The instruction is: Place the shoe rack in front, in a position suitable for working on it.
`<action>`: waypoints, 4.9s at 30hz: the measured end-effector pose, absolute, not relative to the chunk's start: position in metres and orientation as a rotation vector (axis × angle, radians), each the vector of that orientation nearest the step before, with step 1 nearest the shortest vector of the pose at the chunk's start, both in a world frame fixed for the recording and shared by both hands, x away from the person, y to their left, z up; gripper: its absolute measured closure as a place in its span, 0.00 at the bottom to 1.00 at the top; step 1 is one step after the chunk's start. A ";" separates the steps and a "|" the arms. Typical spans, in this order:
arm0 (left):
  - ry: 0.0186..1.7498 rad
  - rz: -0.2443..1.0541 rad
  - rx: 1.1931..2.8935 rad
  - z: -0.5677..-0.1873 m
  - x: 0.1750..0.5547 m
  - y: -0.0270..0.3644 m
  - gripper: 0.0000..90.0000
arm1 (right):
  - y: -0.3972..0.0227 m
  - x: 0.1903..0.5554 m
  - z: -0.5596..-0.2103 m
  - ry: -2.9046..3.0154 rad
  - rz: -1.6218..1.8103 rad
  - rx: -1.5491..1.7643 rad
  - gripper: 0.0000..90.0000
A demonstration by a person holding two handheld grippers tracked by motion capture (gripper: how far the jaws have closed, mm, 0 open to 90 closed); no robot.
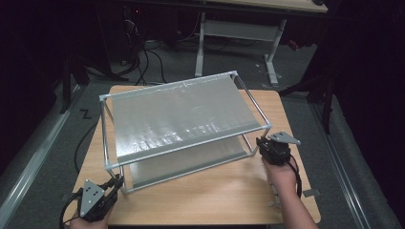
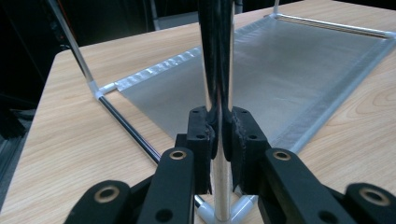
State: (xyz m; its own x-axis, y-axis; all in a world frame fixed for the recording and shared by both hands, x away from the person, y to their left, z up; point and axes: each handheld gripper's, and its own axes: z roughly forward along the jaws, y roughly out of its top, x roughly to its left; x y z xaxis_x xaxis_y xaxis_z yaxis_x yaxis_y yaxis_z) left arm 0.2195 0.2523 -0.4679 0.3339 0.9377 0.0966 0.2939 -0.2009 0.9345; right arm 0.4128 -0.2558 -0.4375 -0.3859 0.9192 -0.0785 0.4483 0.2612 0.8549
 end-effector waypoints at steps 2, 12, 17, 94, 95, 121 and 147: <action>1.110 0.896 1.703 -0.468 0.220 0.250 0.88 | -0.261 0.405 -0.432 1.912 1.049 1.227 0.68; 1.082 0.943 1.717 -0.467 0.216 0.243 0.84 | -0.310 0.321 -0.432 1.857 1.040 1.260 0.40; 1.086 0.937 1.695 -0.469 0.220 0.242 0.67 | -0.320 0.289 -0.459 1.908 0.995 1.342 0.34; 0.766 0.663 1.784 -0.474 0.210 0.132 0.75 | -0.279 0.344 -0.482 1.971 0.856 1.196 0.82; 0.769 0.663 1.776 -0.474 0.210 0.133 0.70 | -0.264 0.338 -0.477 1.985 0.889 1.165 0.82; 0.732 0.652 1.817 -0.482 0.210 0.137 0.63 | -0.076 0.286 -0.492 2.315 1.168 0.805 0.59; 0.757 0.661 1.782 -0.481 0.211 0.139 0.63 | -0.073 0.261 -0.485 2.279 1.234 0.749 0.65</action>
